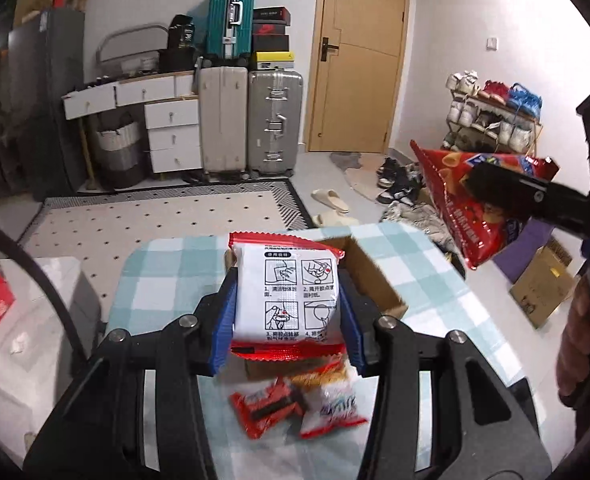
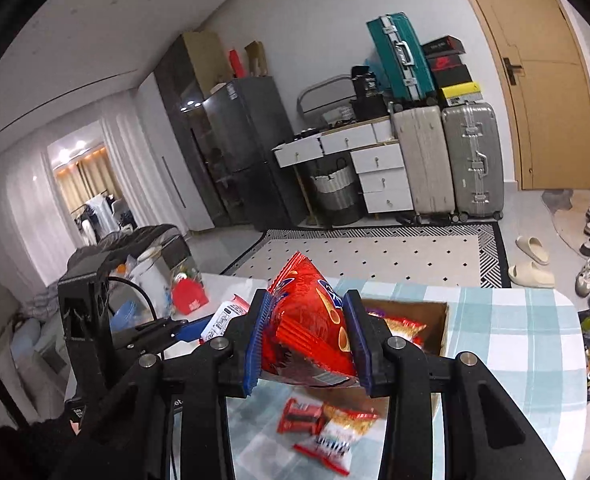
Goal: Organize snacks
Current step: 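Carry the white-red pack and red Oreo bag over the box with both grippers, then lower both packs into the box and open both grippers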
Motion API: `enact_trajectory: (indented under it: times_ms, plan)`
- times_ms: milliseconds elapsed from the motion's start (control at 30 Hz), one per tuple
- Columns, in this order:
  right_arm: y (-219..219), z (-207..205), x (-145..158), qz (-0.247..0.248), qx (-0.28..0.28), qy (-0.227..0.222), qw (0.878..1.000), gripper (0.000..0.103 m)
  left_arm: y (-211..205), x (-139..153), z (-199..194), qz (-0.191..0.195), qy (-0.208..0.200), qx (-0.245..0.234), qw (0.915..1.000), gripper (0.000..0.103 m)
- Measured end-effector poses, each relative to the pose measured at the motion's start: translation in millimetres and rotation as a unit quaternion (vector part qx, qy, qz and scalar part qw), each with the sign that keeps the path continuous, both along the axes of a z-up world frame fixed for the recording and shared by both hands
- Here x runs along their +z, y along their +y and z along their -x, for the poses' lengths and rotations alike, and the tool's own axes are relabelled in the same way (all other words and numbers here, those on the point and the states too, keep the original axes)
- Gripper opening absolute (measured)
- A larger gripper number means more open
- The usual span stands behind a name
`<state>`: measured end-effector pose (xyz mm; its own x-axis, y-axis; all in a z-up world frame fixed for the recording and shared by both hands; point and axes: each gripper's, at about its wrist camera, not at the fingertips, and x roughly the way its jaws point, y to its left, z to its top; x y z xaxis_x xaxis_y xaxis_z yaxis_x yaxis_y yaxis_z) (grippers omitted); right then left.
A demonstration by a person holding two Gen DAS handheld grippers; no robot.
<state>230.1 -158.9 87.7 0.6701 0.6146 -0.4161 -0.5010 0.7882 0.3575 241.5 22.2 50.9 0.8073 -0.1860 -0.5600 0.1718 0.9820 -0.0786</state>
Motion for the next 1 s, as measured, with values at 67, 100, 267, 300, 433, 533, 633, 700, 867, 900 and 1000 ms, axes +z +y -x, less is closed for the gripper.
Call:
enact_trajectory:
  times_ms: [67,100,267,300,433,533,633,700,867,900,1000]
  plan:
    - [-0.5,-15.9,5.2,0.000,-0.009,0.002,1.000,0.038,-3.6,7.8,-13.7,-0.011,-0.008,-0.003,0.9999,0.043]
    - [0.1,-23.9,7.2,0.003,-0.014,0.002,1.000,0.038,-6.3,10.5,-19.0,-0.015,-0.011,-0.006,0.9998,0.043]
    - [5.1,-65.8,8.3,0.029,-0.033,0.004,0.999,0.038,-13.7,9.8,-64.9,-0.009,0.014,-0.015,0.9998,0.043]
    - [6.6,-74.7,5.2,0.033,-0.034,0.011,0.999,0.038,-14.5,6.1,-76.2,-0.001,0.026,-0.019,0.9995,0.043]
    - [13.6,-105.9,-15.7,0.054,-0.044,0.031,0.997,0.038,-16.6,-18.2,-120.5,0.013,0.064,-0.012,0.9978,0.043]
    - [19.2,-125.8,-37.9,0.069,-0.048,0.047,0.995,0.038,-23.0,-44.4,-139.9,0.013,0.078,-0.013,0.9968,0.043]
    - [19.5,-135.6,-61.3,0.067,-0.049,0.068,0.994,0.038,-28.4,-70.3,-149.9,0.006,0.087,-0.012,0.9961,0.043]
    - [17.7,-141.1,-76.2,0.068,-0.053,0.077,0.993,0.038,-29.6,-84.2,-154.4,0.005,0.091,-0.010,0.9957,0.043]
    - [13.5,-154.5,-103.6,0.074,-0.062,0.100,0.990,0.038,-28.2,-115.2,-173.8,0.025,0.119,-0.006,0.9925,0.043]
    - [14.1,-156.2,-106.8,0.077,-0.064,0.101,0.990,0.038,-26.7,-120.1,-177.0,0.027,0.122,-0.006,0.9921,0.043]
    - [15.2,-162.0,-116.5,0.082,-0.064,0.105,0.989,0.038,-20.7,-134.9,-188.8,0.034,0.133,-0.007,0.9905,0.043]
